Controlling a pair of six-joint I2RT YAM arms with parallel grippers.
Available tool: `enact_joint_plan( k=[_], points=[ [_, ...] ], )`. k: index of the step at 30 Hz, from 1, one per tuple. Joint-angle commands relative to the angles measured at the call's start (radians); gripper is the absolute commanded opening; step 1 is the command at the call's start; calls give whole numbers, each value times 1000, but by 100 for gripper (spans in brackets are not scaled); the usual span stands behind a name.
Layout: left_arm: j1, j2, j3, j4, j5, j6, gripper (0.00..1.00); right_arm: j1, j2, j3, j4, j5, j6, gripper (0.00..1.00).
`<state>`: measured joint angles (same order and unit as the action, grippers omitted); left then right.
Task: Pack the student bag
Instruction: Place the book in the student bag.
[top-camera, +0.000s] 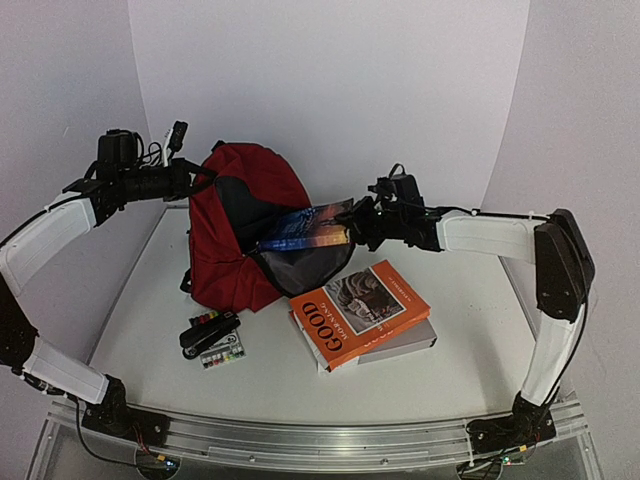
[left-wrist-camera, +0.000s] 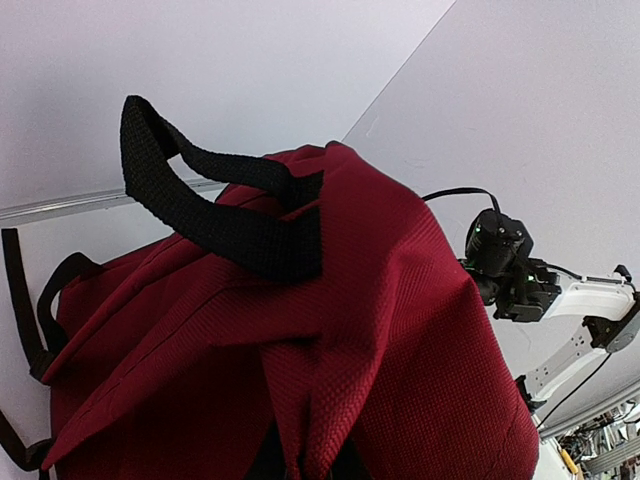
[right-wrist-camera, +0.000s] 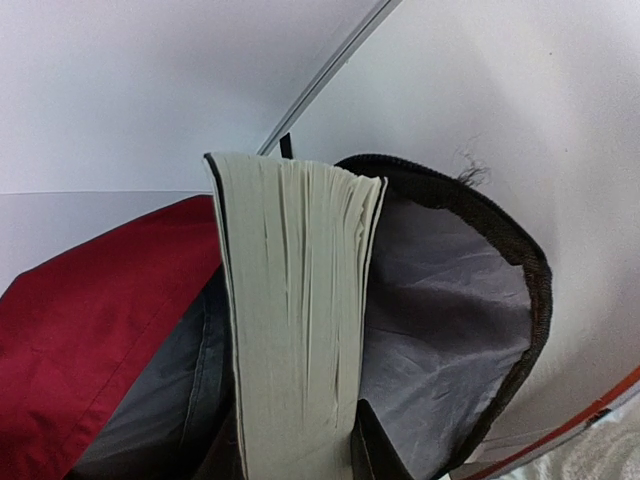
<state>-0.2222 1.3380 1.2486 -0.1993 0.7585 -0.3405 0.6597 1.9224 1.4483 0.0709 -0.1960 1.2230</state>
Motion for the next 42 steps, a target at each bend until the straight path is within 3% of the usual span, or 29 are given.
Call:
enact_joint_plan(
  k=[1, 4, 8, 13, 18, 21, 26, 33, 42],
  points=[
    [6, -31, 20, 128, 46, 6, 0, 61, 39, 157, 166, 55, 34, 0],
    [6, -24, 18, 132, 51, 2, 0, 101, 96, 233, 142, 101, 30, 0],
    [6, -15, 16, 139, 60, -6, 0, 167, 172, 323, 94, 277, 2, 3],
    [6, -11, 8, 141, 61, -8, 0, 218, 324, 499, 47, 299, -19, 19],
    [6, -18, 0, 132, 56, 2, 0, 243, 362, 576, -2, 337, -112, 47],
    [6, -24, -6, 121, 43, 17, 0, 250, 285, 526, -20, 401, -204, 66],
    [6, -30, -8, 99, 23, 35, 0, 253, 105, 416, -53, 409, -399, 84],
    [6, -44, -11, 76, -13, 62, 0, 253, -158, 113, -97, 560, -460, 97],
    [6, -42, -11, 63, -20, 71, 0, 254, -121, -21, -88, 443, -347, 98]
  ],
)
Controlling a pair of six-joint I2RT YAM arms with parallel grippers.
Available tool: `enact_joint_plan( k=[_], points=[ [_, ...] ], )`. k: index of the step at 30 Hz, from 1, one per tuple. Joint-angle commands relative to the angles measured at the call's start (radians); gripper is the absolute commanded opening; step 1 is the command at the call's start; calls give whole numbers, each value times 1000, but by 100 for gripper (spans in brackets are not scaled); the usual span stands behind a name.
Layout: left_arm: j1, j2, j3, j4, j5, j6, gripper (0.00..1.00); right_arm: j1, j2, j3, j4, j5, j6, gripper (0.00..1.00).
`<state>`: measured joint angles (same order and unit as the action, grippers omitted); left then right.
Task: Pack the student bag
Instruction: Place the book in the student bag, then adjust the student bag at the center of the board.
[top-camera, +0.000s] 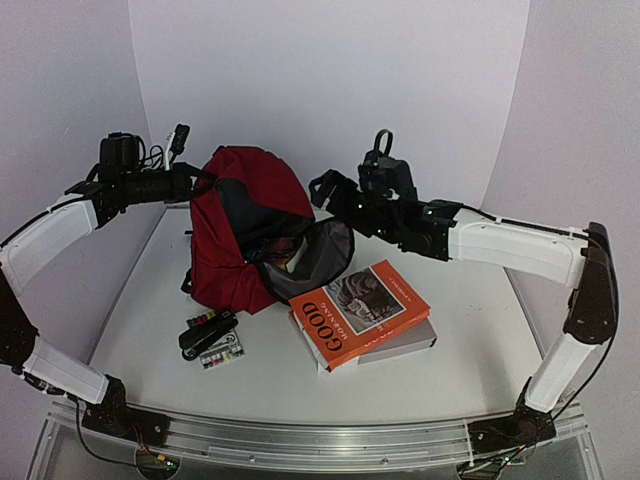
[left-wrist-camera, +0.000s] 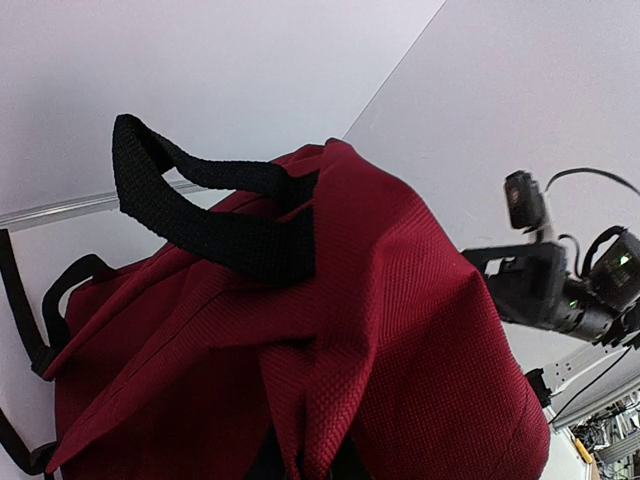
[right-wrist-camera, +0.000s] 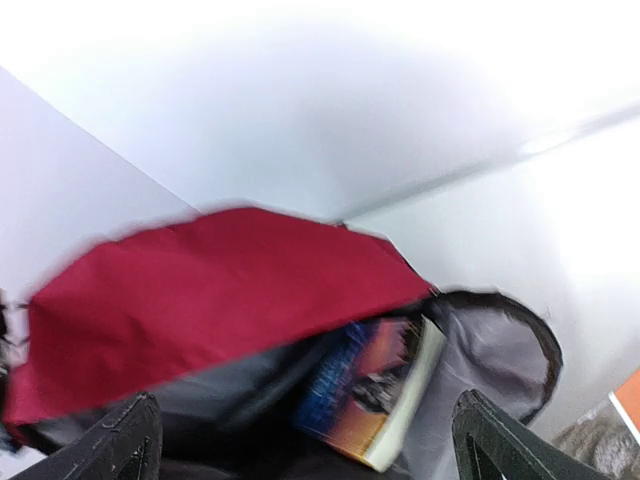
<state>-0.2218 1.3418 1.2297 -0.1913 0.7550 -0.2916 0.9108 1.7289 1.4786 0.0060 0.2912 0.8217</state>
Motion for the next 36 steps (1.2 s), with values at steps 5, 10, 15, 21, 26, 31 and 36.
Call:
enact_joint_plan(
  k=[5, 10, 15, 21, 26, 31, 36],
  points=[
    [6, -50, 7, 50, -21, 27, 0, 3, 132, -57, -16, -104, 112, 86],
    [6, -49, 8, 48, -19, 28, 0, 3, 191, -56, -8, -132, 138, 79],
    [6, -47, 8, 46, -19, 28, 0, 3, 249, -36, 14, -164, 144, 72],
    [6, -44, 10, 44, -19, 31, 0, 2, 291, -29, 14, -174, 157, 62],
    [6, -42, 11, 42, -30, 32, 0, 2, 296, 4, 21, -175, 142, 11],
    [12, -19, 60, 17, -138, 2, 0, -28, 242, 157, 23, -121, 19, 0],
    [42, 81, 282, -44, -181, -44, 0, -61, 239, 435, 21, -98, -155, 0]
  ],
)
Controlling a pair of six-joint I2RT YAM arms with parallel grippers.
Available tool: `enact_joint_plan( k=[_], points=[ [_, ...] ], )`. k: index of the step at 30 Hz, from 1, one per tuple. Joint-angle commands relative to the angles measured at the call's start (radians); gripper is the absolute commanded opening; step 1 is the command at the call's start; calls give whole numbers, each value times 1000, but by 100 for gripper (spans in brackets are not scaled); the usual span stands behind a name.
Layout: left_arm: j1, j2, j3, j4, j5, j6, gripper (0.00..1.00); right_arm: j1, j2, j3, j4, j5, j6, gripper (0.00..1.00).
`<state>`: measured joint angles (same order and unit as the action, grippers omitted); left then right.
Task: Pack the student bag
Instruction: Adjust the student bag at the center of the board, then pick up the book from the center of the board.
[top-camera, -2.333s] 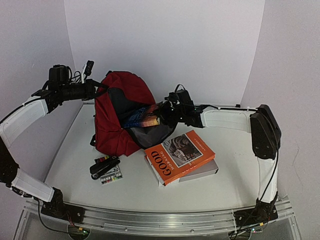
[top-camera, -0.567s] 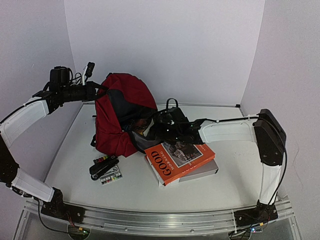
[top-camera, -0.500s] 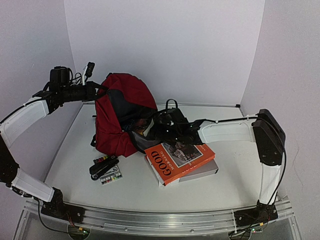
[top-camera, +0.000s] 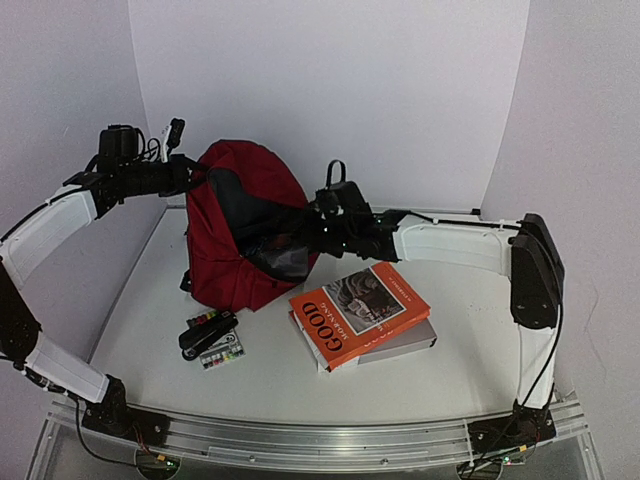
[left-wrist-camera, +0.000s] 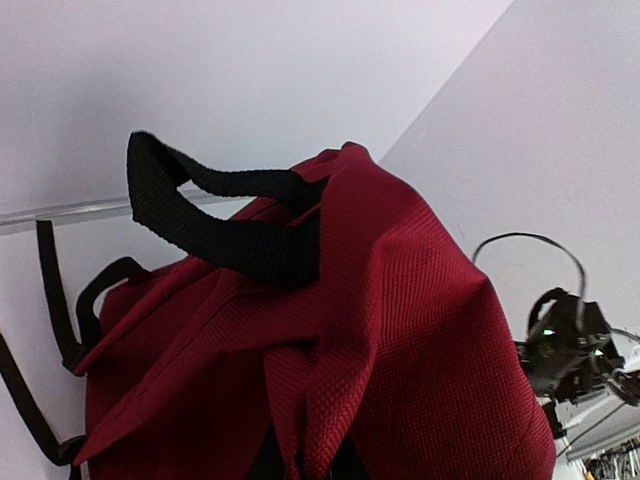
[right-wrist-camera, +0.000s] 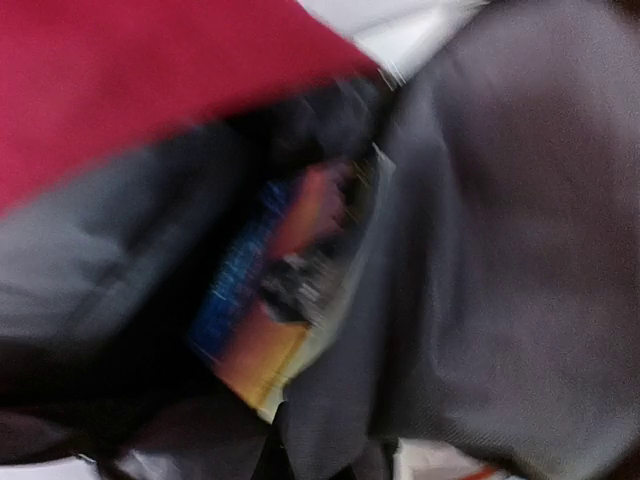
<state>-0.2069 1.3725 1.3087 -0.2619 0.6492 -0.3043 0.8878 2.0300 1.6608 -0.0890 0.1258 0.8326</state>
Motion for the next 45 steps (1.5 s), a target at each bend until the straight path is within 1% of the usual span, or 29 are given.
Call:
enact_joint_plan(
  k=[1, 4, 6, 10, 13, 16, 19, 23, 25, 26, 27, 29, 30, 32, 34, 36, 38, 41, 45],
  points=[
    [28, 70, 248, 30, -74, -35, 0, -42, -58, 291, 116, 61, -182, 0],
    [30, 95, 299, 80, -56, -46, 0, -51, -55, 358, 116, 40, -217, 0],
    [29, 91, 269, 128, -58, -50, 0, -56, -63, 339, 115, 39, -225, 0],
    [30, 83, 123, 222, -19, -30, 0, -77, -82, 186, 116, 34, -201, 0],
    [28, 98, 32, 251, 0, 0, 0, -98, -99, 53, 116, 8, -156, 0],
    [28, 113, -27, 257, -9, 7, 0, -100, -119, -35, 116, -31, -132, 0],
    [29, 128, -36, 287, -13, -4, 0, -100, -133, -85, 116, -67, -115, 0],
    [28, 148, 0, 288, 6, -30, 0, -99, -147, -99, 116, -105, -111, 0],
    [28, 149, 10, 288, 18, -41, 1, -100, -159, -103, 117, -116, -112, 7],
    [28, 148, 10, 290, 29, -47, 8, -100, -168, -107, 116, -118, -115, 17],
    [28, 146, 9, 292, 42, -51, 18, -99, -178, -112, 116, -117, -118, 25],
    [28, 136, 2, 294, 70, -61, 43, -100, -202, -130, 116, -109, -126, 41],
    [28, 129, -2, 294, 88, -64, 54, -100, -216, -141, 115, -101, -133, 49],
    [28, 111, -16, 295, 128, -67, 67, -101, -251, -163, 110, -76, -148, 62],
    [28, 85, -27, 282, 169, -70, 80, -100, -285, -185, 99, -51, -168, 74],
    [27, 59, -41, 257, 206, -66, 88, -100, -321, -203, 77, -23, -185, 81],
    [28, 9, -68, 210, 207, -58, 93, -106, -367, -225, 38, 12, -208, 90],
    [28, -90, -153, 182, 134, -63, 97, -147, -427, -264, -11, 13, -225, 96],
    [29, -244, -271, 111, -8, -107, 97, -231, -519, -336, -54, -37, -252, 98]
  ],
)
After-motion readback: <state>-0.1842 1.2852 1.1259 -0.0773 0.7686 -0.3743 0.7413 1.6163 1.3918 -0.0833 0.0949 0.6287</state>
